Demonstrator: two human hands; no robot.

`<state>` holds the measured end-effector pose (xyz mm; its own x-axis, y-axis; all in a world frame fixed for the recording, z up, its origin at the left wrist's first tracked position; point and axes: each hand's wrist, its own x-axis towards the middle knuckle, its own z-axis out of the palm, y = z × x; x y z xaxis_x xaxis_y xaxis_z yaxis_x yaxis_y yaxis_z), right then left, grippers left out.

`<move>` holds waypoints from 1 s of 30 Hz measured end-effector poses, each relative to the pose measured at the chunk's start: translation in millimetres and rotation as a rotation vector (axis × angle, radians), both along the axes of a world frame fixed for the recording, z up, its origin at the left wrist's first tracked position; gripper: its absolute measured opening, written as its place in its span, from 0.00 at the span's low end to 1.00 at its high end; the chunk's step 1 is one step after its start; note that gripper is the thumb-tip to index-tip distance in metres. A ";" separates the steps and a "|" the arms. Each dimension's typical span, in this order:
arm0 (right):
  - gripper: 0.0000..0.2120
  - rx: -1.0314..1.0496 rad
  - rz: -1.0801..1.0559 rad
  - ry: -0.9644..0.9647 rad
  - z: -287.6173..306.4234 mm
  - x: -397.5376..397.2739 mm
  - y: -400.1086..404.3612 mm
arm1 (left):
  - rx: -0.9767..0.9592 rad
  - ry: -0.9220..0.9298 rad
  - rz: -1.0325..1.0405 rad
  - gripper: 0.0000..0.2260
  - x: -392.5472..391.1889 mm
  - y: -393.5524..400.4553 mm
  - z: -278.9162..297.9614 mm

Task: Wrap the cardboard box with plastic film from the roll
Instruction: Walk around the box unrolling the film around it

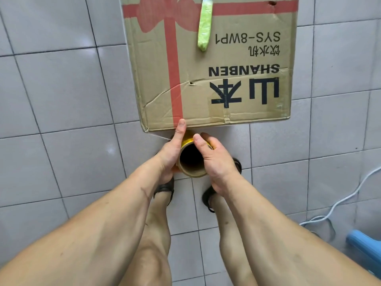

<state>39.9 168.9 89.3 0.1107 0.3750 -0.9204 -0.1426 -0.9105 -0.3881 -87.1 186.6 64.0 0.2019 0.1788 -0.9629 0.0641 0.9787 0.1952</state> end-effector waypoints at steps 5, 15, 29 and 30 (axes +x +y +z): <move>0.33 0.011 0.010 0.015 -1.6 18.2 -0.5 | 0.043 0.115 -0.147 0.66 10.9 -1.6 -8.8; 0.30 0.005 0.041 -0.008 -9.3 61.6 1.0 | -0.057 0.081 0.057 0.64 61.7 -5.5 8.7; 0.42 -0.045 0.093 0.014 -4.6 106.1 -3.3 | 0.017 0.275 -0.078 0.53 117.5 3.6 24.8; 0.43 -0.060 0.104 0.032 -3.2 108.9 -2.6 | 0.068 0.343 -0.102 0.48 122.9 5.8 28.2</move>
